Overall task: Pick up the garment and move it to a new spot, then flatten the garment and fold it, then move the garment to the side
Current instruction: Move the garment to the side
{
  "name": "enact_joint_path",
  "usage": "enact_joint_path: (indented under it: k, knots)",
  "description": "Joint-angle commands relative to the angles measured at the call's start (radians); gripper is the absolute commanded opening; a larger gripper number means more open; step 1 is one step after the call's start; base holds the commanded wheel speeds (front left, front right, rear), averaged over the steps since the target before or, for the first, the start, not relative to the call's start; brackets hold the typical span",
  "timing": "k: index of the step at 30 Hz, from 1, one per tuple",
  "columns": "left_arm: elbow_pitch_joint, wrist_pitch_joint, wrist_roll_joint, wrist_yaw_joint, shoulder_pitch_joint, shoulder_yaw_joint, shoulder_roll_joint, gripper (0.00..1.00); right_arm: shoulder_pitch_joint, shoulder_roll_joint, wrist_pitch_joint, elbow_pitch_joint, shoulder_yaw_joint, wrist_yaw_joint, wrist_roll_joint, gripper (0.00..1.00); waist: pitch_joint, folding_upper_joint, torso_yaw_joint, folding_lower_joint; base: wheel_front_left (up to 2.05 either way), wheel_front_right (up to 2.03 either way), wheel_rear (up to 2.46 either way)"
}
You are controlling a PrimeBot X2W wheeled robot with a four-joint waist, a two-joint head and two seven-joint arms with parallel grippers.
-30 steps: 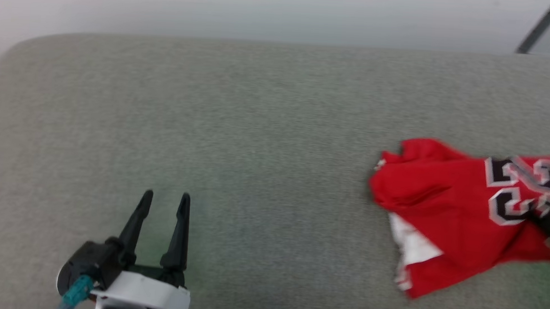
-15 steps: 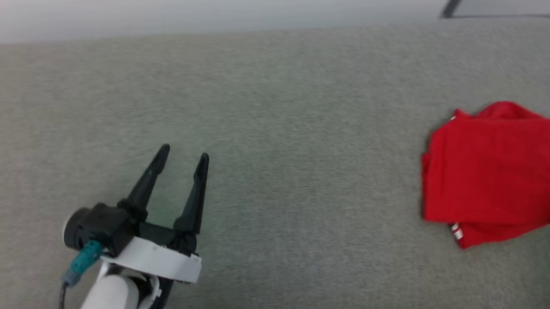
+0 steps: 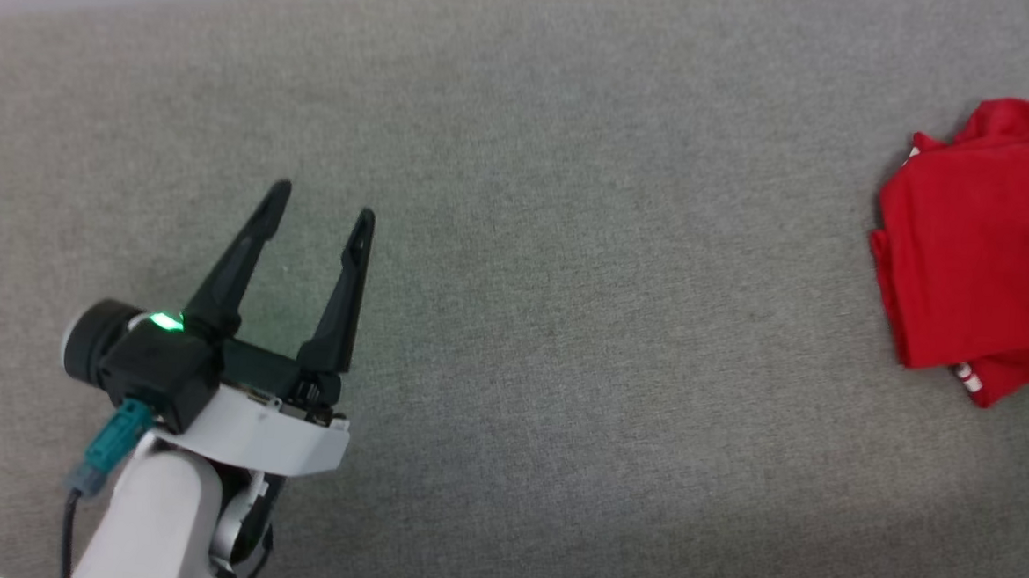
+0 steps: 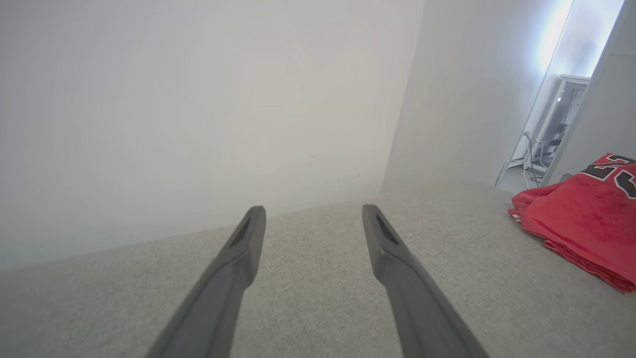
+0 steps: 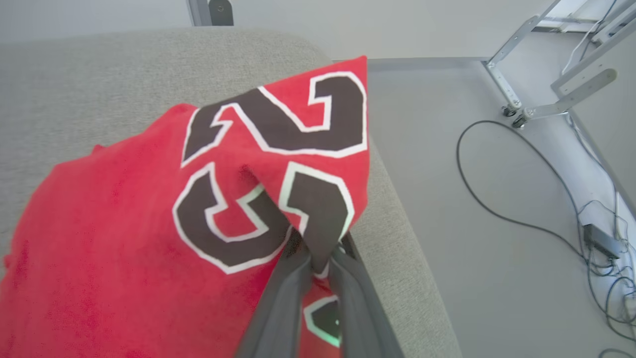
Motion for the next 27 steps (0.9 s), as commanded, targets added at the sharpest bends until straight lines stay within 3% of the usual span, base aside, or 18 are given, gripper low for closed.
enact_joint_path:
  k: [1, 11, 19, 23, 27]
  knots:
    - [-0.008, 0.002, 0.005, -0.004, -0.013, -0.001, 0.005, 1.0, -0.024, -0.007, -0.02, 0.017, 0.01, -0.001, -0.005, 0.0, 0.029, 0.0, 0.0, 0.0, 0.0, 0.0, 0.0]
    - [-0.065, 0.019, 0.014, 0.004, -0.037, 0.003, 0.036, 1.0, -0.171, -0.023, -0.163, 0.26, 0.136, -0.001, -0.109, 0.0, 0.076, 0.0, 0.016, 0.0, 0.0, 0.0, 0.0]
    - [-0.088, 0.021, 0.019, 0.016, -0.038, 0.005, 0.05, 1.0, -0.244, 0.001, -0.247, 0.41, 0.186, -0.001, -0.133, 0.0, 0.086, 0.0, 0.022, 0.0, 0.0, 0.0, 0.0]
    - [-0.095, 0.016, 0.018, 0.015, -0.032, 0.0, 0.054, 1.0, -0.264, 0.009, -0.266, 0.462, 0.205, -0.001, -0.11, 1.0, 0.077, 0.0, 0.024, 0.0, 0.0, 0.0, 0.0]
    - [-0.087, 0.01, 0.011, 0.017, -0.02, -0.004, 0.049, 1.0, -0.269, -0.003, -0.29, 0.495, 0.226, -0.001, -0.094, 1.0, 0.056, 0.0, 0.031, 0.0, 0.0, 0.0, 0.0]
